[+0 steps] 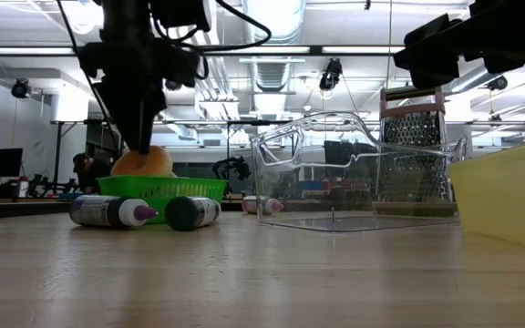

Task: Pick & Place Food Item
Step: Put the black donut into the green bin, then put the bottom black food coloring bottle into the transparent bin

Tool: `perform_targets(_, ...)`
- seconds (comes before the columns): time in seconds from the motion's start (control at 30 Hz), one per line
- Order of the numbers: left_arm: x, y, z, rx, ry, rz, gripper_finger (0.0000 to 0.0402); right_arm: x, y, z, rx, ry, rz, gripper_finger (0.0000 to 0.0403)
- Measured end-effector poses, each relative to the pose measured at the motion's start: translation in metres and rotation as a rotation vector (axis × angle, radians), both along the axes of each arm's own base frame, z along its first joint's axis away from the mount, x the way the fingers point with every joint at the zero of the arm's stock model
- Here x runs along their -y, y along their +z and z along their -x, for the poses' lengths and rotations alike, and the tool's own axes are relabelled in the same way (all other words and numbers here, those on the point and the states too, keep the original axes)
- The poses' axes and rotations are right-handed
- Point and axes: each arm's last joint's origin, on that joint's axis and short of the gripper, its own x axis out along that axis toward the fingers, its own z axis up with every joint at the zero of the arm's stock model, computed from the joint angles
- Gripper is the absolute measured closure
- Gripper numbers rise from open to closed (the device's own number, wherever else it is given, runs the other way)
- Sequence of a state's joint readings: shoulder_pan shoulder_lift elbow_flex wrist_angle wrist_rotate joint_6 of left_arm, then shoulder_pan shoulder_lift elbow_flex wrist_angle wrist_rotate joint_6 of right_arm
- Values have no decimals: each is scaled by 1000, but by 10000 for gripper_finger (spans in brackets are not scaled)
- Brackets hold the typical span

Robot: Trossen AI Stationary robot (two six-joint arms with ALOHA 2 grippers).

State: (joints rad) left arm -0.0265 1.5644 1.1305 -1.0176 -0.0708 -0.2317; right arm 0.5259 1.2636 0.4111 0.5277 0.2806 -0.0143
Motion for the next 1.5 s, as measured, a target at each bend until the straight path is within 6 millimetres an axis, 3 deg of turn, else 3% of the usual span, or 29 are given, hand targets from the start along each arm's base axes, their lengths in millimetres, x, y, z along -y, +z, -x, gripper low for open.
perform_targets(0.4, 3, 30, 17, 122, 14, -80, 113, 0, -1, 0, -2, 0, 1, 188)
perform_targets(0.7, 23, 70, 37, 408, 14, -254, 113, 0, 0, 0, 8, -8, 3, 188)
perform_targets(0.83, 36, 79, 44, 537, -4, -315, 113, 0, 2, 0, 24, -10, -1, 188)
perform_targets(1.2, 64, 59, 57, 800, -179, -366, 113, -1, 12, -3, 133, 1, 13, 188)
perform_targets(1.5, 55, 27, 85, 988, -202, -368, 113, 0, 20, -2, 181, 13, 26, 188)
